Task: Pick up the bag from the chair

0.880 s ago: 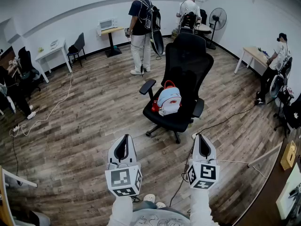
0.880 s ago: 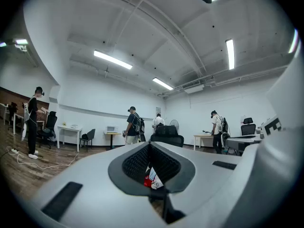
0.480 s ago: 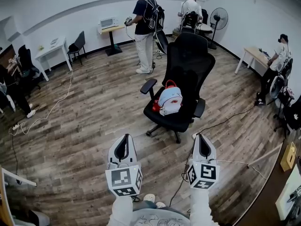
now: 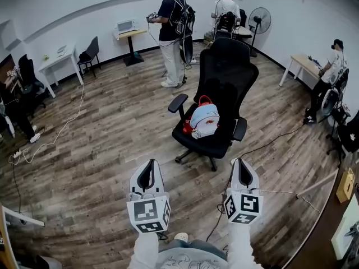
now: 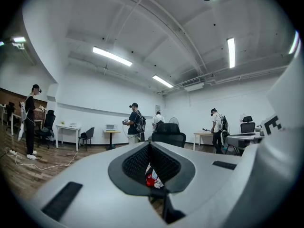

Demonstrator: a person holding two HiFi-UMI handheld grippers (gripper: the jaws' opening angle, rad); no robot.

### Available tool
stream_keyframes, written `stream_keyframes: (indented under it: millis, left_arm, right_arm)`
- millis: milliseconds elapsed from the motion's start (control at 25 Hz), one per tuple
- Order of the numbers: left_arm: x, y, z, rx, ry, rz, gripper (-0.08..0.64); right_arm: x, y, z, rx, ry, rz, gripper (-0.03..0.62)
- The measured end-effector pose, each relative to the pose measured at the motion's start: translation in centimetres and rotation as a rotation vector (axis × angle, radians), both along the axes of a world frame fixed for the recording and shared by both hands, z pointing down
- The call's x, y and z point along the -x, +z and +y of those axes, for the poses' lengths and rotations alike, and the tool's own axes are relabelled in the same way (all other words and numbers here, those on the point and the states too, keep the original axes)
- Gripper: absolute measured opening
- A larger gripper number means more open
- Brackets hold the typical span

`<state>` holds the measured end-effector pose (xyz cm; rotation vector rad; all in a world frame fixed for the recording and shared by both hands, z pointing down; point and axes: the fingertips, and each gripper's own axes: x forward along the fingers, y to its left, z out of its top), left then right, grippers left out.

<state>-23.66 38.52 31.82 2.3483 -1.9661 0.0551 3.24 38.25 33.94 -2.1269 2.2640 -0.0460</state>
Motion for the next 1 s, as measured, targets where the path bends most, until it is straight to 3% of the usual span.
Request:
stream_keyframes:
  millis: [480,760,1000]
  left_arm:
    - [0.4,2.0,-4.7,0.045,0.006,0.001,0.006]
    - [-1.0,3.1,-10.6,0.066,-0.022,-0.011,0.006]
    - [-3.7,2.6,-17.8,0.039,-0.037,-0.006,0.006]
  right_arm:
    - [-0.7,1.9,-3.8,0.044,0.03,0.004,0.009]
    - [-2.2,2.9,-10.8,0.056,0.007,-0.007,0.011]
    - [-5.0,2.6,-18.7,0.045,-0.016,-0.005,0.011]
